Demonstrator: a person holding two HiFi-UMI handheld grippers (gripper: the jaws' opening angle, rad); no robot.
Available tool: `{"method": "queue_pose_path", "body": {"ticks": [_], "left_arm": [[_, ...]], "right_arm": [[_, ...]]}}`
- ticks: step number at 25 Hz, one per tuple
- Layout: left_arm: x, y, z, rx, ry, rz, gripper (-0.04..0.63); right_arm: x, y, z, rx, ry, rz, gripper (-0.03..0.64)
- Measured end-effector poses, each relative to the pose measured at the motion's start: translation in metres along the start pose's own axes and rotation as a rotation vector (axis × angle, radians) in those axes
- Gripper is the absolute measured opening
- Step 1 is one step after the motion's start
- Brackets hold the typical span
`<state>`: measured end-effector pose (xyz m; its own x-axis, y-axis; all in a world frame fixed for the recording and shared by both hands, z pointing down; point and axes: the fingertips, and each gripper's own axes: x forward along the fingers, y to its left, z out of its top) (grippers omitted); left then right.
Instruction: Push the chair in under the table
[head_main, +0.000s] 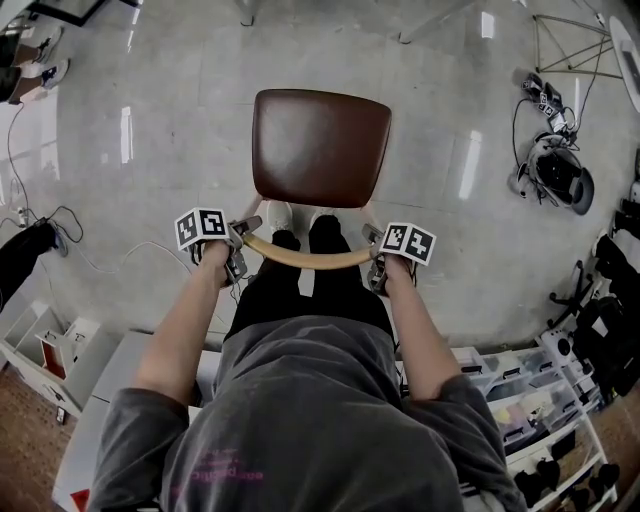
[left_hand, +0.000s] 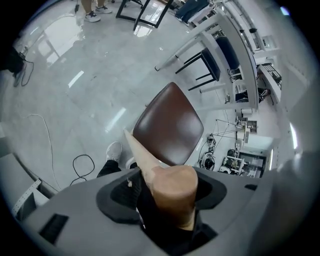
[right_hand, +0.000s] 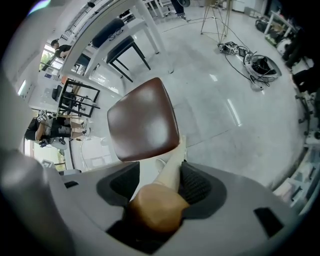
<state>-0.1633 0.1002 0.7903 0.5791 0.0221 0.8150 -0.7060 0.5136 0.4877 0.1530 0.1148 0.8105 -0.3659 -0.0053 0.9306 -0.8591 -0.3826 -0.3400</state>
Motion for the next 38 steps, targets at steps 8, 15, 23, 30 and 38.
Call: {"method": "queue_pose_path", "body": {"ticks": [8,15,23,30,38], "left_arm": [[0.004,-0.004,0.007,-0.039,-0.050,-0.091,0.290],[0.007,-0.003,0.007,-0.081,-0.059,-0.092,0.285],[0.003,-0.005,0.009,-0.168,-0.145,-0.047,0.235],[-0.005,-0.025,0.021,-0.174,-0.187,-0.019,0.238],[-0.012,-0.058,0.030,-0.192,-0.239,-0.011,0.237]], "right_arm": [[0.001,0.001,0.004,-0.006,0.020,-0.008,0.249],[0.000,-0.001,0.006,0.013,0.005,-0.030,0.245],[-0.005,-0.008,0.010,0.022,-0.012,-0.100,0.199],[-0.015,-0.006,0.026,0.010,-0.046,-0.109,0.190],[-0.031,-0.002,0.063,-0.049,-0.065,-0.086,0.187]]}}
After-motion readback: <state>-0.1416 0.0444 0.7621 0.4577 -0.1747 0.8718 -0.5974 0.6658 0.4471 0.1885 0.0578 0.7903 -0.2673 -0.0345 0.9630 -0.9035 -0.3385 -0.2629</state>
